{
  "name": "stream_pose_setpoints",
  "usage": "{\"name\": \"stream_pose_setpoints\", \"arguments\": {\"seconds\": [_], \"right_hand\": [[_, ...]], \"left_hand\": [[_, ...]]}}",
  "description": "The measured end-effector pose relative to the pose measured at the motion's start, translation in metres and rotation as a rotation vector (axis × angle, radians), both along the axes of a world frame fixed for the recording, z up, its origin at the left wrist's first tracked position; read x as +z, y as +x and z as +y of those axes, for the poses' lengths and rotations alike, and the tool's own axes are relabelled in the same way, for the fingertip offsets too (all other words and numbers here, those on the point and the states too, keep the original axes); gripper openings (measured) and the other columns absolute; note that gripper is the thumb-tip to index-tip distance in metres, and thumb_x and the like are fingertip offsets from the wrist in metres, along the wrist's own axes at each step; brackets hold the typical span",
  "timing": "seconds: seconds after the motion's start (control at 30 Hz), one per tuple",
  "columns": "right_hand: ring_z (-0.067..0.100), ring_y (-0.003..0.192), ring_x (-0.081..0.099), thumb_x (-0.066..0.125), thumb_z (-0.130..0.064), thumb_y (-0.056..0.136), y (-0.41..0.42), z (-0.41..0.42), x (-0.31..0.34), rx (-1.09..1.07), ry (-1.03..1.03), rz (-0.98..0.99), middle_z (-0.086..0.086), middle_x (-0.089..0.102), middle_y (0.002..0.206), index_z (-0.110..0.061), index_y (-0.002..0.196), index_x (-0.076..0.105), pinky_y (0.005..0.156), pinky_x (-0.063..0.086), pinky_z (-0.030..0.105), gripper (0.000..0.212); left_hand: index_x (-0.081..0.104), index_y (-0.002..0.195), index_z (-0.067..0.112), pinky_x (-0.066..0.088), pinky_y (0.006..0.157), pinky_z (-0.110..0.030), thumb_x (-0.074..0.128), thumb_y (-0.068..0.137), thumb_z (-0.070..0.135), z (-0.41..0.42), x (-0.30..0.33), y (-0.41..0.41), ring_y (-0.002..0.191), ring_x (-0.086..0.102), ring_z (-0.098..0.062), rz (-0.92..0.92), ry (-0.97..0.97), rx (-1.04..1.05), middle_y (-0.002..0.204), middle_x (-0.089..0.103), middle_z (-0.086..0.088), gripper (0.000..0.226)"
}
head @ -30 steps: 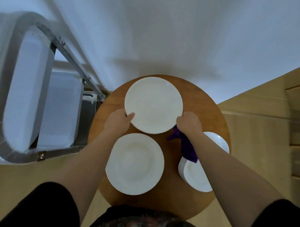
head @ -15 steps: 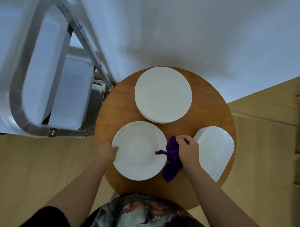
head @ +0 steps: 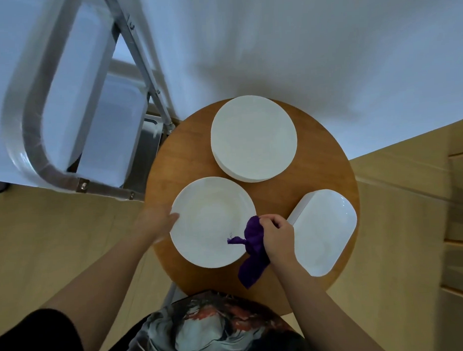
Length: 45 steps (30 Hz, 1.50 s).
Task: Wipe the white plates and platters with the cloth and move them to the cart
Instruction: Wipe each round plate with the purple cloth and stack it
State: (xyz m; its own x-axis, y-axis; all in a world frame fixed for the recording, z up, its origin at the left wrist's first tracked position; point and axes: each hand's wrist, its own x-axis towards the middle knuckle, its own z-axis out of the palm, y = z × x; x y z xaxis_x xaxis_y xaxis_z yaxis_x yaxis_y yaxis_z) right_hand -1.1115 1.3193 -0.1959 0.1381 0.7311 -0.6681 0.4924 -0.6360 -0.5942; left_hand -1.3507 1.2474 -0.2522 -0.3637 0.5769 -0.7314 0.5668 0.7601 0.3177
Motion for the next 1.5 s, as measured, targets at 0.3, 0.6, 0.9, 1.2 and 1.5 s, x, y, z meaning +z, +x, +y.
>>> {"name": "stream_pose_setpoints", "arguments": {"seconds": [0.3,0.6,0.9,1.2,1.5], "right_hand": [[0.013,0.081,0.054,0.051,-0.014,0.094,-0.001,-0.011,-0.003,-0.057,-0.044,0.011,-0.01,0.057,0.084,-0.031,0.083,0.058,0.076,0.049,0.026,0.021],[0.017,0.08,0.059,0.054,-0.006,0.086,0.003,-0.016,0.029,-0.026,-0.018,0.069,-0.006,0.058,0.089,-0.03,0.087,0.054,0.056,0.048,0.019,0.025],[0.017,0.116,0.046,0.061,-0.016,0.085,-0.003,-0.015,0.092,0.283,0.26,0.08,-0.009,0.044,0.13,-0.036,0.125,0.038,0.085,0.053,0.031,0.05],[0.035,0.142,0.011,0.043,-0.062,0.087,-0.015,-0.021,0.093,0.753,0.552,-0.423,0.004,0.008,0.158,-0.023,0.15,0.005,0.113,0.018,0.044,0.084],[0.034,0.142,0.018,0.05,-0.047,0.085,-0.049,0.015,0.128,0.619,0.926,-0.152,0.009,0.02,0.155,-0.013,0.147,0.024,0.112,0.014,0.043,0.075]], "left_hand": [[0.049,0.097,0.007,0.045,0.072,-0.034,0.052,0.093,0.018,-0.017,0.016,0.03,0.09,0.052,-0.029,-0.3,0.212,0.668,0.095,0.053,-0.014,0.011],[0.039,0.139,0.02,0.043,0.099,-0.056,0.038,0.097,0.048,-0.024,0.036,0.048,0.116,0.053,-0.032,-0.675,0.271,0.969,0.129,0.054,-0.009,0.051],[0.049,0.128,0.035,0.052,0.086,-0.05,0.039,0.092,0.059,-0.038,0.079,0.061,0.115,0.057,-0.032,-0.991,0.433,1.153,0.127,0.059,-0.005,0.045],[0.06,0.116,0.034,0.055,0.081,-0.043,0.025,0.085,0.071,-0.014,0.144,0.087,0.1,0.068,-0.028,-1.061,0.526,1.132,0.11,0.071,-0.005,0.059],[0.056,0.127,0.027,0.048,0.096,-0.047,0.043,0.062,0.075,0.004,0.192,0.101,0.109,0.063,-0.028,-1.042,0.653,1.076,0.119,0.066,-0.008,0.082]]}}
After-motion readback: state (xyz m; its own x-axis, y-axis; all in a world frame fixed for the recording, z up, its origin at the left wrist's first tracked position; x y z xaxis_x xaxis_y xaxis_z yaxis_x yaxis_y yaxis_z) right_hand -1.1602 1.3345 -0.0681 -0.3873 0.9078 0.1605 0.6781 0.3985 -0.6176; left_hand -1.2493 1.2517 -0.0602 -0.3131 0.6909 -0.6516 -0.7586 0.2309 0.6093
